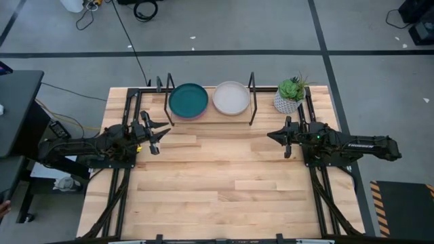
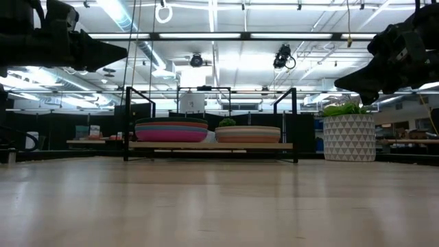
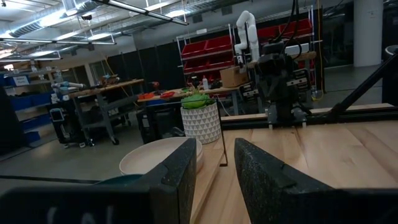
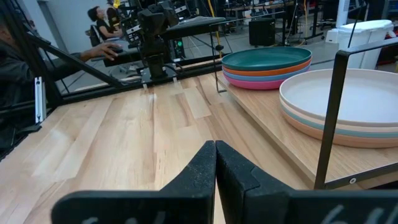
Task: Place and stack plates onto a shelf
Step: Return to Home Position
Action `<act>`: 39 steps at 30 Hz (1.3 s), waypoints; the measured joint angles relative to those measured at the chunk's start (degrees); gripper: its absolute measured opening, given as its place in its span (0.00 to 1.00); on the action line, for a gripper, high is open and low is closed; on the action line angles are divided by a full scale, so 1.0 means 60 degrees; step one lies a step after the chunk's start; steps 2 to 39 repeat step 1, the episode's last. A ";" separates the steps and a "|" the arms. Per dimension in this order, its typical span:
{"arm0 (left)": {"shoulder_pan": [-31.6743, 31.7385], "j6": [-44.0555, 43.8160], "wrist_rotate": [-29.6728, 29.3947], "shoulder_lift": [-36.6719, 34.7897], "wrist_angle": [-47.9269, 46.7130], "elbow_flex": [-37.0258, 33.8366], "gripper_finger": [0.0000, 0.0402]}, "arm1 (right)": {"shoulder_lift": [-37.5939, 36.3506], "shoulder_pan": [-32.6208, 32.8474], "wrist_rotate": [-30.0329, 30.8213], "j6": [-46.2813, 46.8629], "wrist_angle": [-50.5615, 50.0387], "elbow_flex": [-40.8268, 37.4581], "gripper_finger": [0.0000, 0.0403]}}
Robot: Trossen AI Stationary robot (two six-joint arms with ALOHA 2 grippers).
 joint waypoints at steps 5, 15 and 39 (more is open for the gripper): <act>0.0000 0.0004 -0.0001 0.0000 -0.0001 0.0001 0.29 | -0.0002 0.0000 0.0000 -0.0002 -0.0002 0.0002 0.04; 0.0000 0.0004 -0.0001 0.0000 -0.0001 0.0001 0.29 | -0.0002 0.0000 0.0000 -0.0002 -0.0002 0.0002 0.04; 0.0000 0.0004 -0.0001 0.0000 -0.0001 0.0001 0.29 | -0.0002 0.0000 0.0000 -0.0002 -0.0002 0.0002 0.04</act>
